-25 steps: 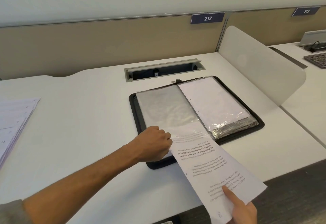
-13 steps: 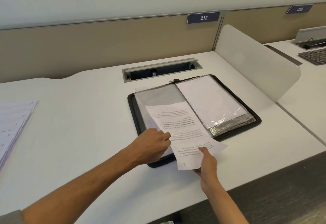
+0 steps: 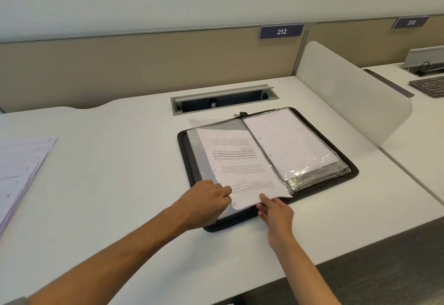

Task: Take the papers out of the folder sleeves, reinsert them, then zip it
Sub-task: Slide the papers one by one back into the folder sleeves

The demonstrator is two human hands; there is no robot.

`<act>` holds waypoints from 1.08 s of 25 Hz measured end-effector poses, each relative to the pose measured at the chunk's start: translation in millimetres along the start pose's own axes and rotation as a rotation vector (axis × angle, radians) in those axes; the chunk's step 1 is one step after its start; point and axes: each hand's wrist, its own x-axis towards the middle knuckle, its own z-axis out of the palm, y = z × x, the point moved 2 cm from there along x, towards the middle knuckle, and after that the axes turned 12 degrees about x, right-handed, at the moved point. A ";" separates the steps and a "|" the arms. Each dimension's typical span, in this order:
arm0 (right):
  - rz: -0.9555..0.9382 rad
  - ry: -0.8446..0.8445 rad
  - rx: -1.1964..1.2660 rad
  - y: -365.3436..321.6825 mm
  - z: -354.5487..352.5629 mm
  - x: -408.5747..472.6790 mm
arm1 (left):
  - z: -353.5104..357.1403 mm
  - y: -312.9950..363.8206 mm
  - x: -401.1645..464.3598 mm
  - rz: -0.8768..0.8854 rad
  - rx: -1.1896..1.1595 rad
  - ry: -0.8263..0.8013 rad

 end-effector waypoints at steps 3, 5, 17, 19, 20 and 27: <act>0.029 -0.026 0.017 -4.2 29.0 19.4 | -3.7 1.9 2.2 0.005 0.021 0.008; 0.078 -0.037 0.057 -1.5 35.3 21.5 | -5.1 2.4 3.4 -0.005 0.021 0.012; -0.049 -0.019 -0.173 4.1 51.6 29.1 | 10.3 12.0 1.4 -0.054 -0.058 -0.054; -0.007 -0.029 -0.105 4.8 54.4 34.0 | 11.4 12.2 2.7 -0.080 -0.071 -0.052; 0.016 -0.030 -0.058 5.3 53.6 34.4 | 11.9 11.7 3.0 -0.093 -0.077 -0.049; 0.023 -0.056 0.137 18.0 35.7 20.9 | 15.4 6.3 0.1 -0.149 -0.135 0.015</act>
